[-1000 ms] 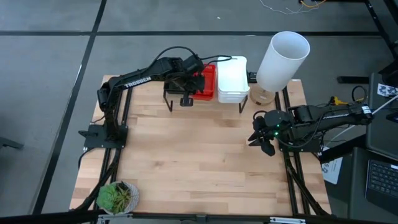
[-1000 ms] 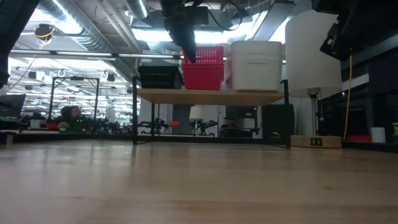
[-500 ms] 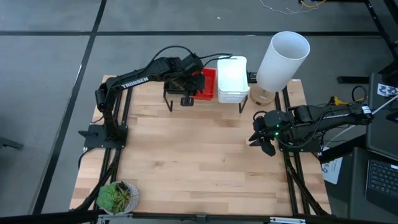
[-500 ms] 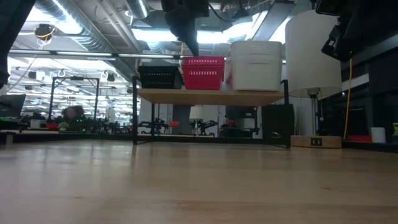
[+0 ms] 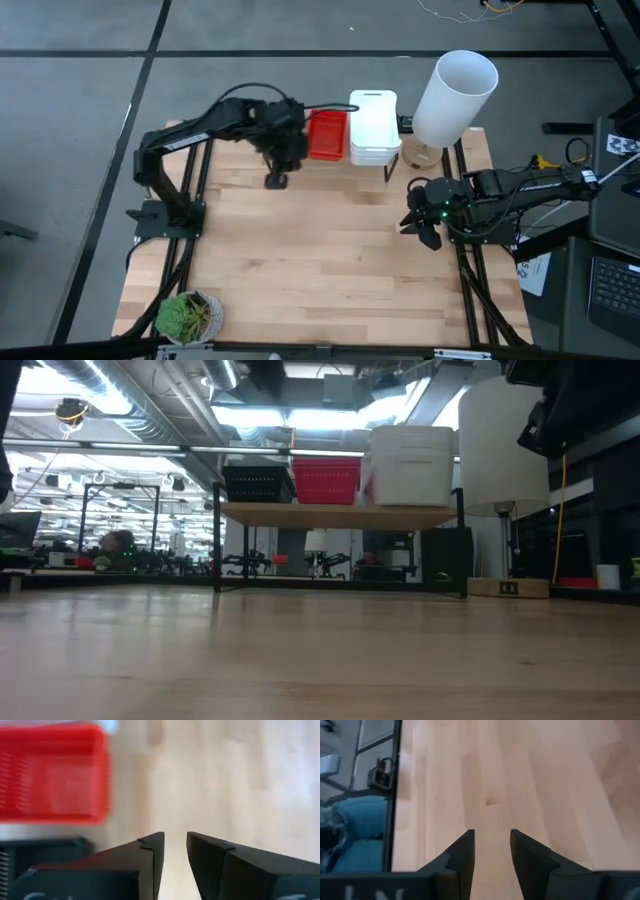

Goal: Stack baskets on shelf by color
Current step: Adjust the stacked bins on the shelf

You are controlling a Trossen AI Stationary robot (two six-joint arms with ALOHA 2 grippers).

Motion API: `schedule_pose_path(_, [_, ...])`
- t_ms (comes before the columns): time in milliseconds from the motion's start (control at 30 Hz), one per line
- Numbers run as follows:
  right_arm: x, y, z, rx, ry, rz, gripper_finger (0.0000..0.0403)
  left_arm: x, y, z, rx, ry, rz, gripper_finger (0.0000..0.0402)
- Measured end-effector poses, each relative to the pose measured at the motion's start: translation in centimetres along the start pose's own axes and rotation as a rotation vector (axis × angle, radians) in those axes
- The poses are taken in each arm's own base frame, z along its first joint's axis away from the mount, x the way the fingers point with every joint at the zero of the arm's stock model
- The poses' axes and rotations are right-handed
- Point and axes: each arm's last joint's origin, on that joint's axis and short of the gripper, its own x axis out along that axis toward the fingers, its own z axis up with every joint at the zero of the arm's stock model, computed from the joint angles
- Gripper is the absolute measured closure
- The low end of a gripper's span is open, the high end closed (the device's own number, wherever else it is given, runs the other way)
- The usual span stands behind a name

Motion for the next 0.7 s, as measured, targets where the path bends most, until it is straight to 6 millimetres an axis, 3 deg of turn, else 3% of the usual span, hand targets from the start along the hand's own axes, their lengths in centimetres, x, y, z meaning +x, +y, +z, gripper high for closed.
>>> schedule_pose_path(233, [0.1, 0.8, -0.1, 0.015, -0.077, -0.088, 0.028, -2.6, -2.7, -3.2, 0.013, -0.098, -0.13, 0.0327])
schedule_pose_path(433, [0.2, 2.7, -0.7, -0.01, -0.125, -0.074, 0.028, -1.5, -4.7, -10.0, -0.085, -0.214, -0.109, 0.0327])
schedule_pose_path(700, [0.0, 4.3, -1.8, -0.061, -0.235, -0.183, 0.028, 0.2, -8.4, -17.8, -0.157, -0.519, -0.104, 0.0327])
